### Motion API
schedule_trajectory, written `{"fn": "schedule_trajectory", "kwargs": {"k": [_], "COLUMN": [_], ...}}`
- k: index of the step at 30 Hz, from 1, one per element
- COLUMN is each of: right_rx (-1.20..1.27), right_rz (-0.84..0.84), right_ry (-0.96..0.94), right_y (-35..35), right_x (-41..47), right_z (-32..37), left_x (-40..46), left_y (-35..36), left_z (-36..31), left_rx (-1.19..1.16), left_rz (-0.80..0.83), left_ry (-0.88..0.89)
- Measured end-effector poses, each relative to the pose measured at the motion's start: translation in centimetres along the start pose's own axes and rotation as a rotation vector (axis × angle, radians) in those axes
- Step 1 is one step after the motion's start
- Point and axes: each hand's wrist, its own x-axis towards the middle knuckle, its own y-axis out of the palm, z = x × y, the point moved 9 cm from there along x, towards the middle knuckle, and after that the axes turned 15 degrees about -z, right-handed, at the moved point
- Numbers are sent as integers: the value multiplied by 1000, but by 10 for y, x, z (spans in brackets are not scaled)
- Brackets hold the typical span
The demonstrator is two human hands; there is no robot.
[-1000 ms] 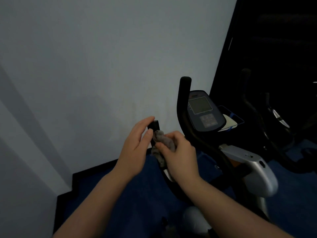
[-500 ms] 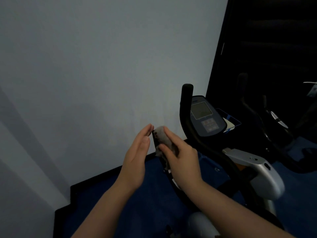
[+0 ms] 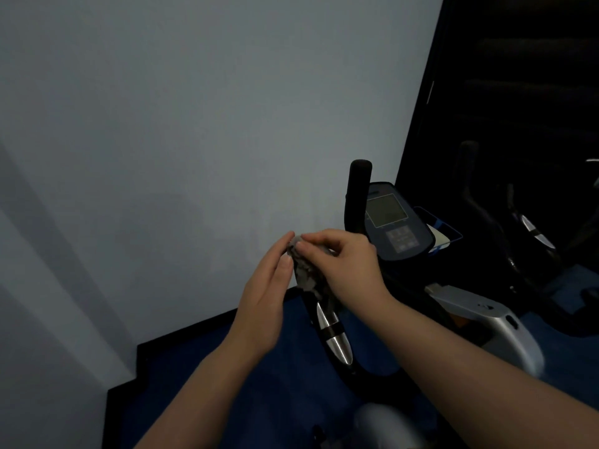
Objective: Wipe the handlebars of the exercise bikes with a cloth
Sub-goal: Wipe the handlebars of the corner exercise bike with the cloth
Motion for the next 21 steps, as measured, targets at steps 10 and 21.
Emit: {"fn": "schedule_trajectory", "kwargs": {"k": [10,21], "right_rx": [-224,-465], "right_rz": [70,-129], "right_ry": [257,-276], "right_y": [-37,-32], "right_x": [-41,-75], "right_z": [-63,13], "left_x": [5,-3], "left_y": [5,9], "left_z": [0,7], "left_rx": [96,54], "left_rz": [45,69], "left_ry": [94,83]}}
